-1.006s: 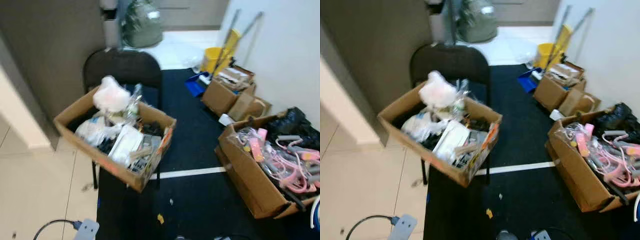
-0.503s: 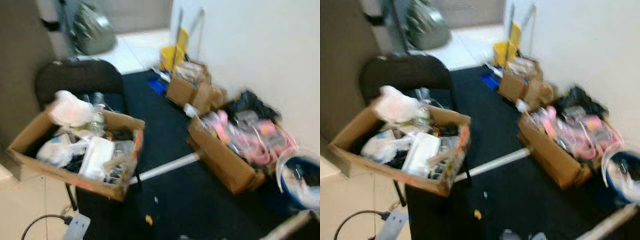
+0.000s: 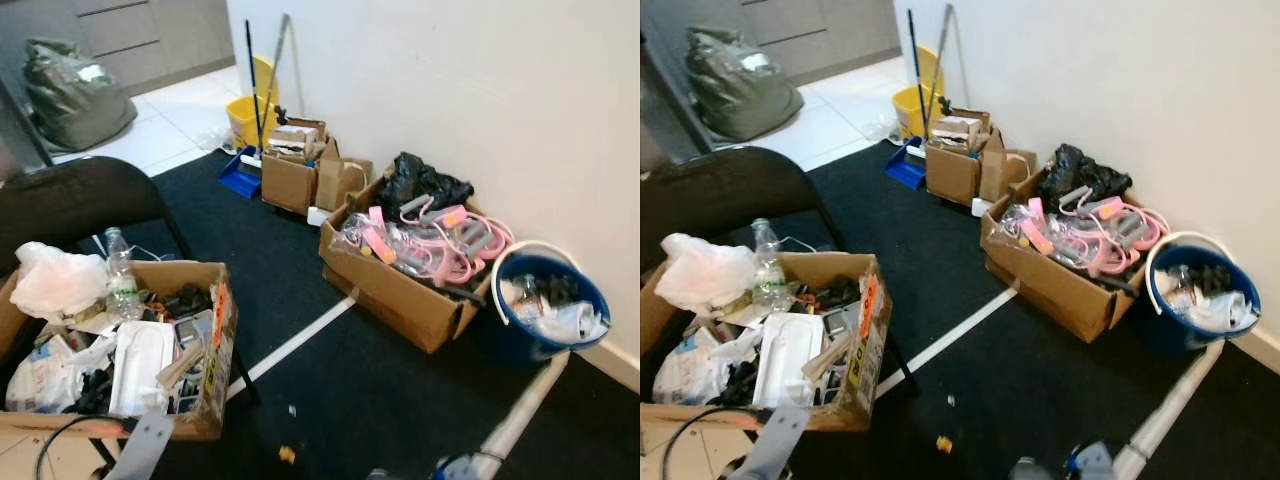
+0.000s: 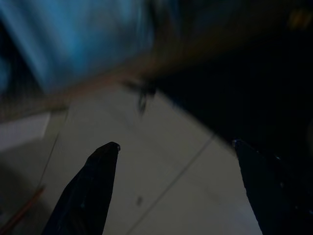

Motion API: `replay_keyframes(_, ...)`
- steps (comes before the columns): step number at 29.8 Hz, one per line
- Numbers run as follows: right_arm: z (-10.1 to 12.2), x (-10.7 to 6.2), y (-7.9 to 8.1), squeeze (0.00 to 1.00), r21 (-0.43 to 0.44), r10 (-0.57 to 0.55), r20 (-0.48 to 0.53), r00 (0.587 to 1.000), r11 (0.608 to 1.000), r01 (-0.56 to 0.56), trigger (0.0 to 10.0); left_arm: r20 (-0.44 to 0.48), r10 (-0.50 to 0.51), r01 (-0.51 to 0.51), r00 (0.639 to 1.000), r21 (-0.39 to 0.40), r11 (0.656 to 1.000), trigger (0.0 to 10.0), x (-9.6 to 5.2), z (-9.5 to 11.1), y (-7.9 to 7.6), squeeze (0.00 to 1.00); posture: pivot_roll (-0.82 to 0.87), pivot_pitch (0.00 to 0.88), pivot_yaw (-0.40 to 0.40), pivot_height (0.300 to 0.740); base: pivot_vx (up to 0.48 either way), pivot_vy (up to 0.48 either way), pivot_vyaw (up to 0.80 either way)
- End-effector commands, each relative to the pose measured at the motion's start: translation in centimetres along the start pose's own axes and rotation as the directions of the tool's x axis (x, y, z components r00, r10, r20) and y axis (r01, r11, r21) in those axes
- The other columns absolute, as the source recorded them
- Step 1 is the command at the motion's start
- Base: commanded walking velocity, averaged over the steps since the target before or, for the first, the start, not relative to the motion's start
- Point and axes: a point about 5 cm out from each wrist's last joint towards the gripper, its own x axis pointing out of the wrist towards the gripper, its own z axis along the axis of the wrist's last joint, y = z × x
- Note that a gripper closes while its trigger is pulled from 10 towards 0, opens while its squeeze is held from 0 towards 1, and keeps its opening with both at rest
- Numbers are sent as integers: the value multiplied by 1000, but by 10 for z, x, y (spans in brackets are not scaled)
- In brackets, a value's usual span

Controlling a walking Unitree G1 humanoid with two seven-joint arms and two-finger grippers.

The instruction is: Picking trash to rubbish bin

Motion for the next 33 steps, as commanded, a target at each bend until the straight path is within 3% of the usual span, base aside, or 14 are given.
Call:
replay_keyframes(1, 0, -1, -13, 0, -17, -37, -8, 999, 999, 37, 10000, -7, 43, -44, 999, -48, 998, 10000, 0, 0, 0, 0, 103, 36, -20, 740, 0, 0, -788)
replay_keyframes(3, 2, -1, -20, 0, -17, -54, -3, 999, 998, 54, 10000, -51, 79, -82, 996, -49, 995, 10000, -1, -9, 1, 0, 93, 33, -8, 740, 0, 0, -788)
replay_keyframes(6, 3, -3, -39, 0, 18, -117, -3, 993, 993, 117, 10000, -340, 61, -153, 939, -251, 956, 10000, -13, -64, -4, 0, 76, 45, 14, 740, 0, 0, -792)
replay_keyframes(7, 3, -3, -39, 0, 18, -117, -3, 993, 993, 117, 10000, -340, 61, -153, 939, -251, 956, 10000, -13, -64, -4, 0, 76, 45, 14, 740, 0, 0, -800)
replay_keyframes(8, 1, -4, -42, 0, 29, -126, -10, 992, 992, 127, 10000, -393, -11, -117, 919, -301, 946, 10000, -17, -77, -13, 0, 72, 32, 15, 740, 0, 0, -800)
replay_keyframes(9, -9, -4, -44, 0, 67, -123, -41, 992, 990, 126, 10000, -465, -167, -68, 869, -448, 891, 10000, -27, -99, -32, 0, 63, 14, 5, 740, 0, 0, -800)
replay_keyframes(14, -36, -4, -36, 0, 75, -81, -103, 991, 993, 89, 10000, -509, -214, -60, 834, -469, 881, 10000, -40, -126, -34, 0, 84, 30, 0, 740, 0, 0, -635)
replay_keyframes(19, -44, -4, -26, 0, 94, -50, -116, 992, 994, 61, 10000, -510, -212, -140, 834, -567, 812, 10000, -40, -126, -28, 0, 136, 45, 2, 740, 0, 0, 0)
replay_keyframes(21, -43, -3, -21, 0, 91, -41, -115, 992, 995, 52, 10000, -500, -242, -108, 832, -572, 813, 10000, -39, -124, -28, 0, 149, 54, 12, 740, 0, 0, 0)
replay_keyframes(22, -42, -3, -19, 0, 91, -38, -115, 993, 995, 49, 10000, -498, -250, -97, 830, -571, 815, 10000, -39, -124, -26, 0, 149, 59, 18, 740, 0, 0, 0)
replay_keyframes(24, -29, -1, -12, 0, 93, -9, -82, 997, 996, 17, 10000, -504, -253, 121, 825, -281, 952, 10000, -38, -122, -18, 0, 149, 79, 46, 740, 0, 0, 0)
replay_keyframes(26, -15, 0, -6, 0, 97, 14, -45, 999, 995, -9, 10000, -511, -277, 275, 814, -82, 958, 10000, -37, -119, -12, 0, 156, 84, 61, 740, 0, 0, 0)
replay_keyframes(30, -2, 0, -1, 0, 86, 21, -16, 1000, 996, -20, 10000, -437, -360, 394, 824, -15, 919, 10000, -30, -100, -8, 0, 165, 82, 75, 740, 0, 0, 0)
replay_keyframes(33, -3, 0, 4, 0, 48, 36, -28, 999, 998, -34, 10000, -344, -294, 302, 892, -33, 953, 10000, -22, -82, 3, 0, 174, 78, 75, 740, 0, 0, 0)
